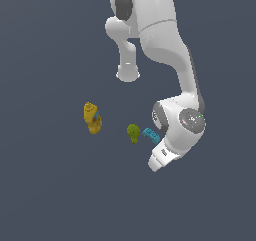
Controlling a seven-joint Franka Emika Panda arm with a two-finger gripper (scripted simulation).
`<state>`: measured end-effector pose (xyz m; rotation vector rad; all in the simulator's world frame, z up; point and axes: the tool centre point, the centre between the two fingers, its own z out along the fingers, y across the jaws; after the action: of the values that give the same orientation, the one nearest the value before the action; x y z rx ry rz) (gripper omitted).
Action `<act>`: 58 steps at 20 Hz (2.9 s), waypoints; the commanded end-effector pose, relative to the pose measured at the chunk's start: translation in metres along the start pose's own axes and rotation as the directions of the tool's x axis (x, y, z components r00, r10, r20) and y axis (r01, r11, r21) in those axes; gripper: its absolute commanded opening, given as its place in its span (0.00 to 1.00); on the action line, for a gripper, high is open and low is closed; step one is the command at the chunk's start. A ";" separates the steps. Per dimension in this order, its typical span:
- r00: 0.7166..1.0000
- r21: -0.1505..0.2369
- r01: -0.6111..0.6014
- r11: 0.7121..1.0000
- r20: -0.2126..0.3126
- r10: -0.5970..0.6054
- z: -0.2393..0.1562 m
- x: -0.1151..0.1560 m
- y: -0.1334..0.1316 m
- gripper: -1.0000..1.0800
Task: Pick up a designated object from a clutter of objects.
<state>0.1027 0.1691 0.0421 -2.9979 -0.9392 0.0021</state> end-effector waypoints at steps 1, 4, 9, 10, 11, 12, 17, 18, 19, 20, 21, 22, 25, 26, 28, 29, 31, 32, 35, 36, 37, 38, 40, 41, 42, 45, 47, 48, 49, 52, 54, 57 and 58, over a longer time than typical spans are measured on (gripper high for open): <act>1.000 0.000 0.000 1.000 -0.001 0.000 0.000 0.000 0.000 0.00; 1.000 0.000 0.000 1.000 -0.001 0.000 0.000 0.000 0.000 0.00; 1.000 0.000 0.000 1.000 -0.001 0.000 0.000 0.000 0.000 0.00; 1.000 0.000 0.000 1.000 -0.001 0.000 0.000 0.000 0.000 0.00; 1.000 0.000 0.000 1.000 -0.001 0.000 -0.001 0.000 0.000 0.00; 1.000 0.000 0.000 1.000 -0.001 0.000 -0.002 -0.001 0.001 0.00; 1.000 0.000 0.000 1.000 -0.001 0.000 -0.011 -0.009 0.004 0.00; 1.000 0.000 0.000 1.000 -0.001 0.000 -0.014 -0.012 0.006 0.00; 1.000 0.000 0.000 1.000 -0.001 0.000 -0.017 -0.015 0.007 0.00; 1.000 0.000 0.000 1.000 -0.001 0.000 -0.021 -0.018 0.008 0.00; 1.000 0.000 0.000 1.000 -0.001 0.000 -0.025 -0.021 0.010 0.00; 1.000 0.000 0.000 1.000 -0.001 0.000 -0.029 -0.025 0.012 0.00; 1.000 -0.001 0.000 1.000 -0.001 0.000 -0.045 -0.039 0.018 0.00; 1.000 -0.001 0.000 1.000 -0.001 0.000 -0.051 -0.044 0.020 0.00; 1.000 -0.001 0.000 1.000 -0.001 0.000 -0.064 -0.056 0.025 0.00; 1.000 -0.001 0.000 1.000 -0.001 0.000 -0.071 -0.062 0.028 0.00; 1.000 -0.001 0.000 1.000 -0.001 0.000 -0.086 -0.075 0.034 0.00; 1.000 -0.001 0.000 1.000 -0.001 0.000 -0.094 -0.082 0.037 0.00; 1.000 -0.001 0.000 1.000 -0.001 0.000 -0.117 -0.102 0.046 0.00; 1.000 -0.001 0.000 1.000 -0.001 0.000 -0.125 -0.109 0.049 0.00; 1.000 -0.001 0.000 1.000 -0.001 0.000 -0.133 -0.115 0.052 0.00; 1.000 -0.001 0.000 1.000 -0.001 0.000 -0.141 -0.122 0.055 0.00; 1.000 0.000 0.000 1.000 -0.001 0.000 -0.158 -0.136 0.062 0.00; 1.000 0.000 0.000 1.000 -0.001 0.000 -0.166 -0.143 0.065 0.00; 1.000 0.000 0.000 1.000 -0.002 0.000 -0.175 -0.151 0.068 0.00; 1.000 0.001 0.000 1.000 -0.003 0.000 -0.202 -0.173 0.079 0.00; 1.000 0.002 0.000 1.000 -0.003 0.000 -0.220 -0.188 0.086 0.00; 1.000 0.002 0.000 1.000 -0.003 0.000 -0.229 -0.196 0.090 0.00; 1.000 0.002 0.000 1.000 -0.004 0.000 -0.238 -0.203 0.093 0.00; 1.000 0.002 0.000 1.000 -0.004 0.000 -0.264 -0.224 0.104 0.00; 1.000 0.003 0.000 1.000 -0.004 0.000 -0.280 -0.237 0.110 0.00; 1.000 0.003 0.000 1.000 -0.004 0.000 -0.302 -0.255 0.120 0.00; 1.000 0.002 0.000 1.000 -0.004 0.000 -0.308 -0.260 0.122 0.00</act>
<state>-0.0356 -0.0714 0.3402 -2.9956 -0.9375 -0.0038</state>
